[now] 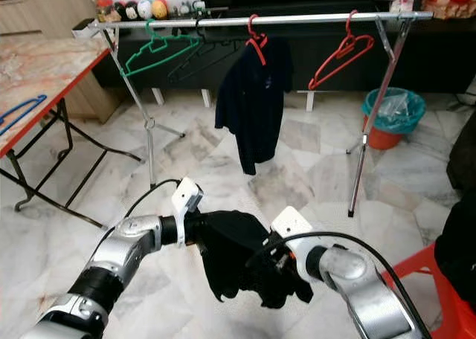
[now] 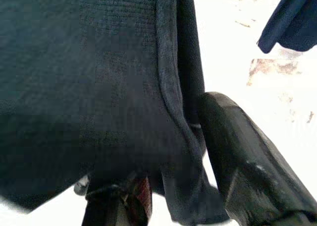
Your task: Hang hanger
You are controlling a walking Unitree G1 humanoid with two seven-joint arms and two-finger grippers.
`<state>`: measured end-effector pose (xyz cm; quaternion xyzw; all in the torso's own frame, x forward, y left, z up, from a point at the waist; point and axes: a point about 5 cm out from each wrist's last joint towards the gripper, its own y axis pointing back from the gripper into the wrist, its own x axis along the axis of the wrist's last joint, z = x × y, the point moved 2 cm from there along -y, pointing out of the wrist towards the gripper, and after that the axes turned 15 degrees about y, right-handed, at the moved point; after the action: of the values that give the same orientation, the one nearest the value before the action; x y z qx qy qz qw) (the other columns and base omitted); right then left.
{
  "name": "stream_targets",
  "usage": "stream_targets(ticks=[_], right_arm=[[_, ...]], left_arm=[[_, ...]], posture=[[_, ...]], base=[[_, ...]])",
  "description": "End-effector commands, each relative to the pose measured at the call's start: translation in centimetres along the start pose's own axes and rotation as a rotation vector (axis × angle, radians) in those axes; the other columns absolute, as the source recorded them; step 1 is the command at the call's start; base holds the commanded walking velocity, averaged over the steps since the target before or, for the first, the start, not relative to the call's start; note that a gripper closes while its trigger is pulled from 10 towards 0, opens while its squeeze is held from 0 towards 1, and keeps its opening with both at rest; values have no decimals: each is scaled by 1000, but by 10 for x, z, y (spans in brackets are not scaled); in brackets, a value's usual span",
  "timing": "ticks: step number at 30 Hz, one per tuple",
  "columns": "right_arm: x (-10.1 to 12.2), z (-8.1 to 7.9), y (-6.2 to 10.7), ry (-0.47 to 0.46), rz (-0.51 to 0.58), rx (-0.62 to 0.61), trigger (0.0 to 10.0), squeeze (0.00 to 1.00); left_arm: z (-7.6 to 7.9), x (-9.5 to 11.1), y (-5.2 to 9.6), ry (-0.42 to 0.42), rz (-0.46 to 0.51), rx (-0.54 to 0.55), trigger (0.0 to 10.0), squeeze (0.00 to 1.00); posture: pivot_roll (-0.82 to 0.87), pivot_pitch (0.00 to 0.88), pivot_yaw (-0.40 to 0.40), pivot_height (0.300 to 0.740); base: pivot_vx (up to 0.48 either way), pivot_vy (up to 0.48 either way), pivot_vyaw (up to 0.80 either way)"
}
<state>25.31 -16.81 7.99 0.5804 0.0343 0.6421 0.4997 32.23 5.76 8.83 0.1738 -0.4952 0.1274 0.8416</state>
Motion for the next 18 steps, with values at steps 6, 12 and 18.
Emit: stream_targets(ticks=[6,12,18], right_arm=[[-17,-17,15,114,-110,101,10000,0],[-30,-12,17,126,-177,37,10000,0],[-16,6,11,58,-111,-105,10000,0]], left_arm=[[-6,-5,3,-19,-34,59,0,0],[-17,-6,3,-37,-58,169,10000,0],[-25,-8,3,-30,-77,250,10000,0]], posture=[[-131,60,146,740],[-133,62,147,740],[-130,62,150,740]], base=[[0,0,0],[0,0,0],[0,0,0]])
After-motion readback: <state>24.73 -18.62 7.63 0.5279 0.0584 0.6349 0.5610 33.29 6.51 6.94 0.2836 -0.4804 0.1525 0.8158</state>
